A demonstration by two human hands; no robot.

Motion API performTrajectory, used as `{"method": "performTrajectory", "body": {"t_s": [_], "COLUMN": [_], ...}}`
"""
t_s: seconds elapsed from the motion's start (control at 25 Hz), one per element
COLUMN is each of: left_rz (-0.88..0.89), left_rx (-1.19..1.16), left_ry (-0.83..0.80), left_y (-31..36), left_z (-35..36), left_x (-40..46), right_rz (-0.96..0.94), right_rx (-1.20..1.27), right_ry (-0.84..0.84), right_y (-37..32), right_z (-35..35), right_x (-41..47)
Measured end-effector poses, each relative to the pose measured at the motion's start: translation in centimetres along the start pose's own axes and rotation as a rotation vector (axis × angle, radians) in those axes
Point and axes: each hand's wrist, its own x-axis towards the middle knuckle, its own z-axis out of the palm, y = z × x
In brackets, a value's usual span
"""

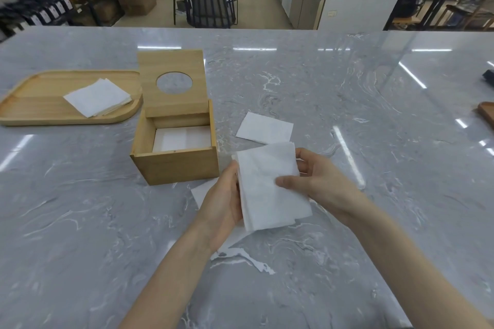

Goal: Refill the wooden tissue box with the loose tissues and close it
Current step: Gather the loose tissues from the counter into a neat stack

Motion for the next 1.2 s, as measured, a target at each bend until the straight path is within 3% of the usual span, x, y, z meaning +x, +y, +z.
{"method": "performTrajectory", "body": {"t_s": [0.16,0.32,0.52,0.64,0.88,1.2], "left_rz": [0.028,0.091,0.11,0.112,0.196,0.206], "left_rx": [0.024,0.13,0.056,0.029,0.036,0.039], "left_ry": [0.01,0.134,0.225,0.29,0.369,0.4], "left_y": [-0.2,-0.9,-0.7,-0.5,0.3,0.8], "left_z": [-0.2,-0.7,-2.7,-3.8,-5.2,-5.9], "left_x": [-0.4,-1.3,-3.2,-4.3,-5.8,-6.2], "right_rz": [-0.013,-0.038,-0.047,-0.093,-0.124,-0.14], "right_rx": [-0.076,-0.13,-0.119,-0.419,-0.982,-1.016], "right_ry": [0.05,0.013,0.029,0.07,-0.091,-0.139], "right_y": [-0.1,0.0,0.2,1.0,1.4,1.6], "right_z": [0.9,1.5,2.1,2.9,5.5,6.1], "right_x": [-0.2,-0.4,0.7,2.1,4.4,4.8]}}
